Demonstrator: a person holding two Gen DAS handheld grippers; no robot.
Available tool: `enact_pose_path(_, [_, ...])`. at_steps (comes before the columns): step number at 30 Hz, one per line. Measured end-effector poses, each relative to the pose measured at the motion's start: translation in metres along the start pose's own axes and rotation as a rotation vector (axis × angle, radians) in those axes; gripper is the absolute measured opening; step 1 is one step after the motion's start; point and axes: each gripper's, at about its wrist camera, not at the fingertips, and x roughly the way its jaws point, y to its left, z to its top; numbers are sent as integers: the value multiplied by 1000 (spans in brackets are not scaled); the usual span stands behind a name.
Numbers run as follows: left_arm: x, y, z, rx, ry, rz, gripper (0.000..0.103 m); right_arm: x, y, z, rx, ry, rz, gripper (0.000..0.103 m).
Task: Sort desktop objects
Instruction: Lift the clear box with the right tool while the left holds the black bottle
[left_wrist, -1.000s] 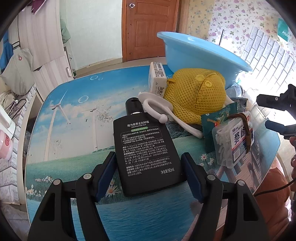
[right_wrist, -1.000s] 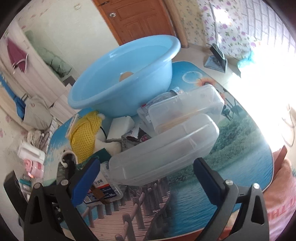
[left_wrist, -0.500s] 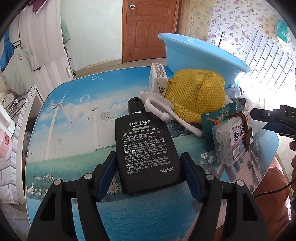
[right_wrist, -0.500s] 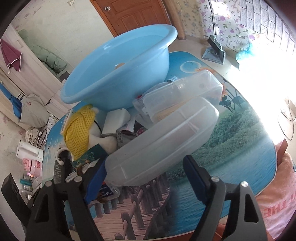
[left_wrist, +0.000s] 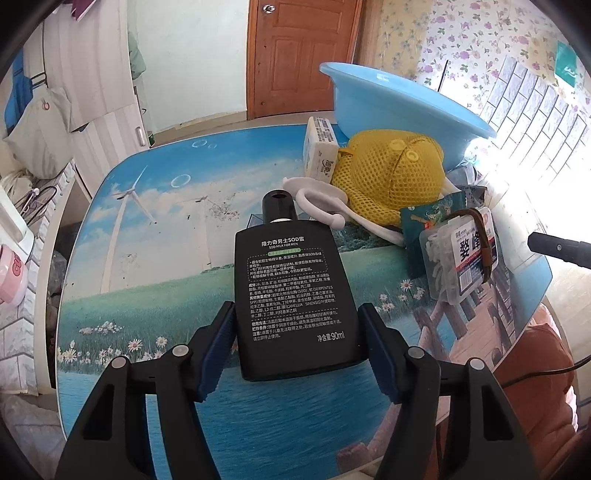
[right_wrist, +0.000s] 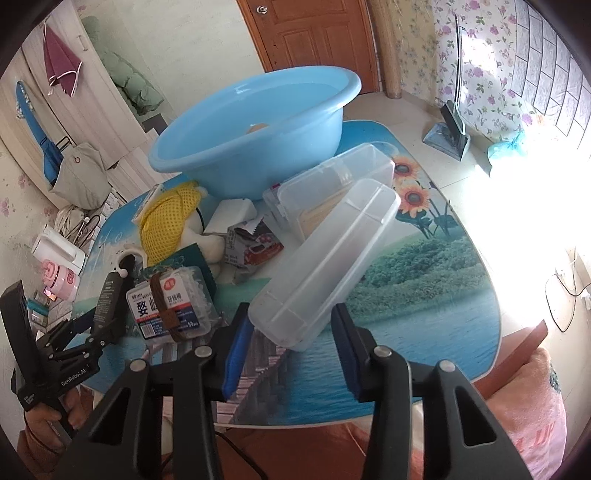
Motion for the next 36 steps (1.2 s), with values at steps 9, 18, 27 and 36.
enact_pose_path(9, [-13,-2,-18,10,17,1,66,-9,4,-11,-165,9,-34,39])
enact_pose_path(18, [-20,-3,-26,29,31,3,66,-16,3,-18,-219,15,-30,37])
enact_pose_path(27, [-16,-5,-22,28,25,20,67,-9,12,-19,-220,1,-56,53])
enact_pose_path(36, [-12,-8,-18,47,9,41,67,1,12,-12,-128,9,-70,59])
